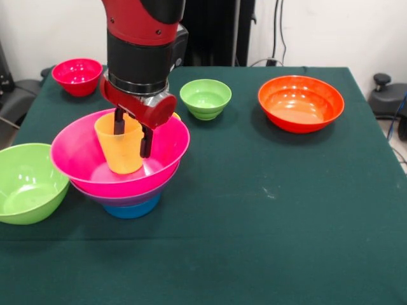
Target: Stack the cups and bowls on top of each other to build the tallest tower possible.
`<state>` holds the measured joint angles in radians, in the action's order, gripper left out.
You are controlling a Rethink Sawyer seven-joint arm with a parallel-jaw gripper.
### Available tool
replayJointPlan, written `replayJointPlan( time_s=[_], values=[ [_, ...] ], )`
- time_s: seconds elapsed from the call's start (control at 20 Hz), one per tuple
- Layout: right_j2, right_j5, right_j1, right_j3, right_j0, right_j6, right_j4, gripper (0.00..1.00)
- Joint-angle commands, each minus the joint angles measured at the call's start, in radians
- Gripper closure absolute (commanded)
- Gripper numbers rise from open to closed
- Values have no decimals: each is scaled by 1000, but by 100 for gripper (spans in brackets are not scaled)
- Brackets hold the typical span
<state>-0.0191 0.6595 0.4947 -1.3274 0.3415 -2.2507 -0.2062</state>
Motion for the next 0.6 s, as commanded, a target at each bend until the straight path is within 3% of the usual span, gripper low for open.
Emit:
replayJointPlan(
  time_s=[0.05, 0.35, 0.6],
  values=[
    [106, 75, 41, -11, -11, 132, -29, 0],
    [100, 158, 83, -1, -26, 138, -22, 0],
    [90, 169, 99, -7, -43, 104, -21, 0]
  ],
)
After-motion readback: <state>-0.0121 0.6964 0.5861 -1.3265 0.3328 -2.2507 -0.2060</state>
